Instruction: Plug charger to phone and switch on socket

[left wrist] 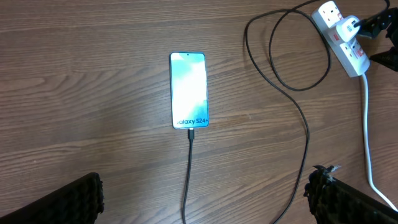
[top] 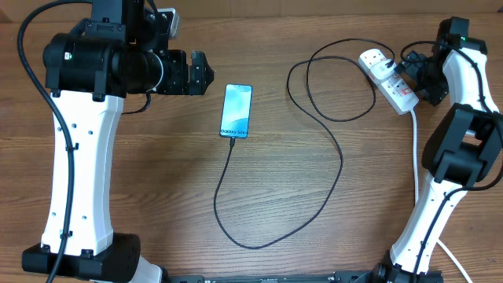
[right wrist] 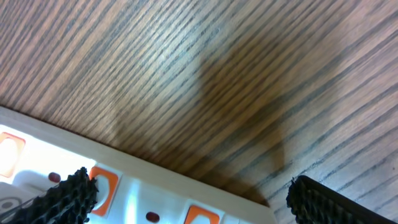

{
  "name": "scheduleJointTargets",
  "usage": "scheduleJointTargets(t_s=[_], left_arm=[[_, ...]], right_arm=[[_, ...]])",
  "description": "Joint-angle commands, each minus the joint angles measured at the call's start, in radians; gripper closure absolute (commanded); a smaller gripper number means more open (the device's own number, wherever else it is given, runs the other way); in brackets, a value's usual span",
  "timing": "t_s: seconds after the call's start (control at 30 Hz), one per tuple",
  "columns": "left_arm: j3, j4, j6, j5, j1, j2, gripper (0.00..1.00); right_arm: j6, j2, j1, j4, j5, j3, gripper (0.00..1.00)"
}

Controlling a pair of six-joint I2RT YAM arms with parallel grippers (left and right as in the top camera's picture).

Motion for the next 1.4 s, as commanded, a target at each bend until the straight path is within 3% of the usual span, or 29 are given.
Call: scheduleJointTargets(t_s=[0.0,0.33,0.53,0.97,1.37], left_arm=[[0.007,0.001,0.004,-0.006,-0.006,0.000,0.00],[0.007,0.002,0.005,-0.006,-0.006,0.001,0.00],[0.007,0.002,0.004,-0.010,-0.007,0.002,0.00],[0.007,0.002,0.004,-0.014,-0.007,0.002,0.00],[0.007,0.002,0.004,-0.014,-0.006,0.003,0.00]], right_arm=[[-0.041,0.014,0.018,-0.045,-0.047,-0.042,0.00],[-0.044,0.013,0.018,-0.060,-0.054,-0.039,0.00],[-0.041,-0.055,-0.006,-0.196,-0.054,0.045,0.00],[-0.029,-0.598,-0.003,-0.442,-0.055,0.056,0.00],[-0.040,-1.010,0.137,-0.614,0.008,-0.024,0.00]])
